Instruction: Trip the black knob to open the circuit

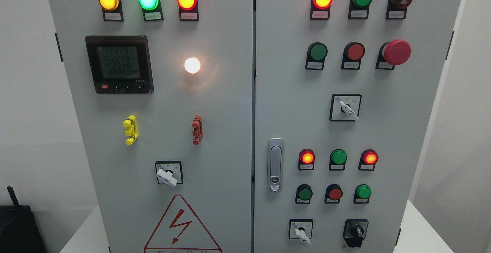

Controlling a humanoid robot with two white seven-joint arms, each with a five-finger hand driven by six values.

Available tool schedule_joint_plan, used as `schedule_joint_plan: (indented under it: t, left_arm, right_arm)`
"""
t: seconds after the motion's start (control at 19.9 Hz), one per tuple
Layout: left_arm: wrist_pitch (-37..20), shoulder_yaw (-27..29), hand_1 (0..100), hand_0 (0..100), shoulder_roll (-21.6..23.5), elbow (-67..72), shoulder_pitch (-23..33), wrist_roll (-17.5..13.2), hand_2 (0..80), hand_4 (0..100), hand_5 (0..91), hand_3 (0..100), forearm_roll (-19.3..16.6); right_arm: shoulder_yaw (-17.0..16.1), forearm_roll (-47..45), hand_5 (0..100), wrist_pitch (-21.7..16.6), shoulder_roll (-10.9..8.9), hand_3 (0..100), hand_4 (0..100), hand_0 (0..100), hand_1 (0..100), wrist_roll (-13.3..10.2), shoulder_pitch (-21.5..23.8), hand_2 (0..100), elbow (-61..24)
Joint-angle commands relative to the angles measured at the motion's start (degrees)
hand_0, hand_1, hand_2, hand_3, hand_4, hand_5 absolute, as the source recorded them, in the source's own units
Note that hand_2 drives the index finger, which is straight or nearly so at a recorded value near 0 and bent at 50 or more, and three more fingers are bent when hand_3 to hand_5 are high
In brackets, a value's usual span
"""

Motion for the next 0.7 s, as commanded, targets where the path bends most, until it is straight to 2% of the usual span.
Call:
schedule_joint_plan:
  t: [0.0,0.65]
  left_arm:
    - [0.0,0.0,39,12,0.0,-1.4,0.0,0.0,0.0,0,0.0,0,0.0]
    - [0.0,0.0,39,12,0.0,-1.4,0.0,0.0,0.0,0,0.0,0,0.0]
  right_arm:
    - [-0.2,0.1,99,0.1,1.65,100,100,0,2,0.2,-1.6,4,-1.5]
    - [0.3,0.6,100,0.9,2.18,100,100,0,2,0.4,-3.0,5,-1.5]
